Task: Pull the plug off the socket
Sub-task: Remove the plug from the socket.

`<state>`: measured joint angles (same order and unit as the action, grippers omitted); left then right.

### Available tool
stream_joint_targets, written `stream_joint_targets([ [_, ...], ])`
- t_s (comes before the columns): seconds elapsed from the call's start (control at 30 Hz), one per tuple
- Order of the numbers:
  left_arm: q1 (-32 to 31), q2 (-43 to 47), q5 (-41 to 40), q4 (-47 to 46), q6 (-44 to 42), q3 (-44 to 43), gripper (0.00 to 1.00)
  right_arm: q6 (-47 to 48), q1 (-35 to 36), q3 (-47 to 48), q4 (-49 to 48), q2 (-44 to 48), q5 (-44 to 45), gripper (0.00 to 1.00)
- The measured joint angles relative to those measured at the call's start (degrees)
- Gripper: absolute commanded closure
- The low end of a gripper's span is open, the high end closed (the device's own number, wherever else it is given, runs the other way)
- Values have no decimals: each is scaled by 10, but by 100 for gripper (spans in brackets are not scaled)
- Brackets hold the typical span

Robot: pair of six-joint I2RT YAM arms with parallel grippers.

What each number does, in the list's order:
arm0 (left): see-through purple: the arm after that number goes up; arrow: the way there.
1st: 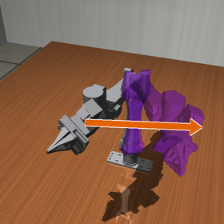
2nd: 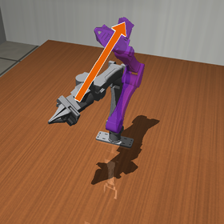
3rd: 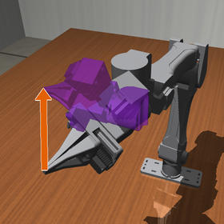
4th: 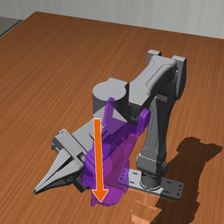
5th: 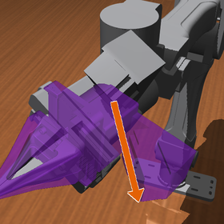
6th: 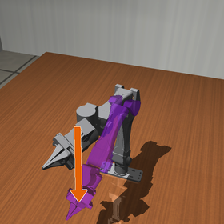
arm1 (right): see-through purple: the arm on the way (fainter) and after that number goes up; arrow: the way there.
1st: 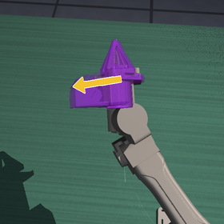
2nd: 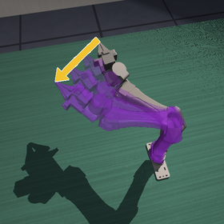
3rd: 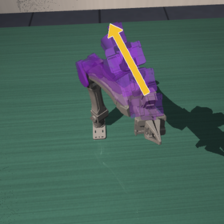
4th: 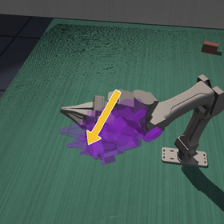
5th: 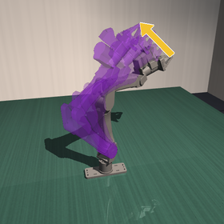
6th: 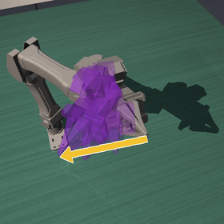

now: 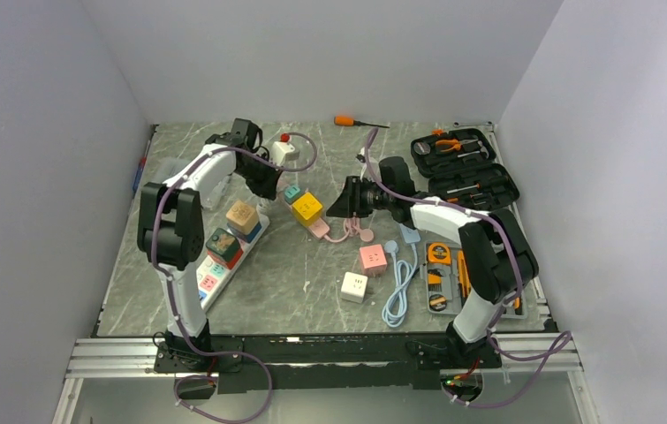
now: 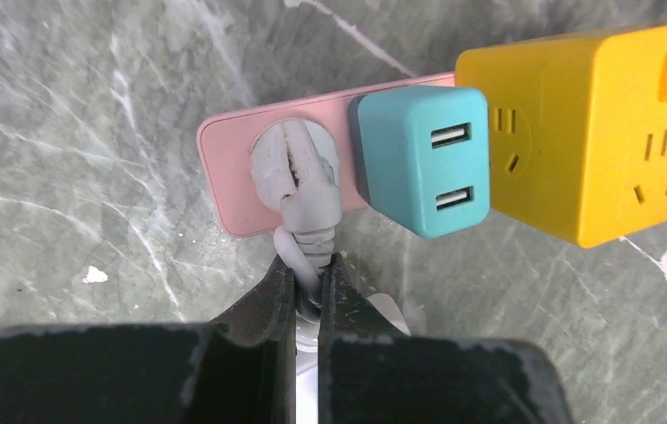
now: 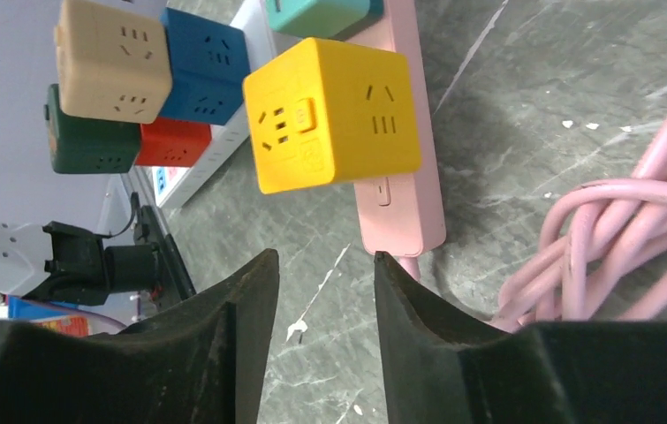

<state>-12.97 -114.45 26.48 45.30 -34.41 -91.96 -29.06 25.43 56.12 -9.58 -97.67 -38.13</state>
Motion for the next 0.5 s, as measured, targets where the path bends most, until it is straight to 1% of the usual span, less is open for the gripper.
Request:
stream_joint_targets([
  [0.17, -3, 61, 31, -10, -18, 22, 100, -2, -2, 0, -13, -27, -21, 49],
  [0.33, -8, 135, 65, -13, -51, 58, 100, -6, -19, 8, -17, -30, -38, 47],
  [0.5, -10, 165, 88, -14, -88, 80, 100, -7, -38, 19, -34, -30, -47, 43],
])
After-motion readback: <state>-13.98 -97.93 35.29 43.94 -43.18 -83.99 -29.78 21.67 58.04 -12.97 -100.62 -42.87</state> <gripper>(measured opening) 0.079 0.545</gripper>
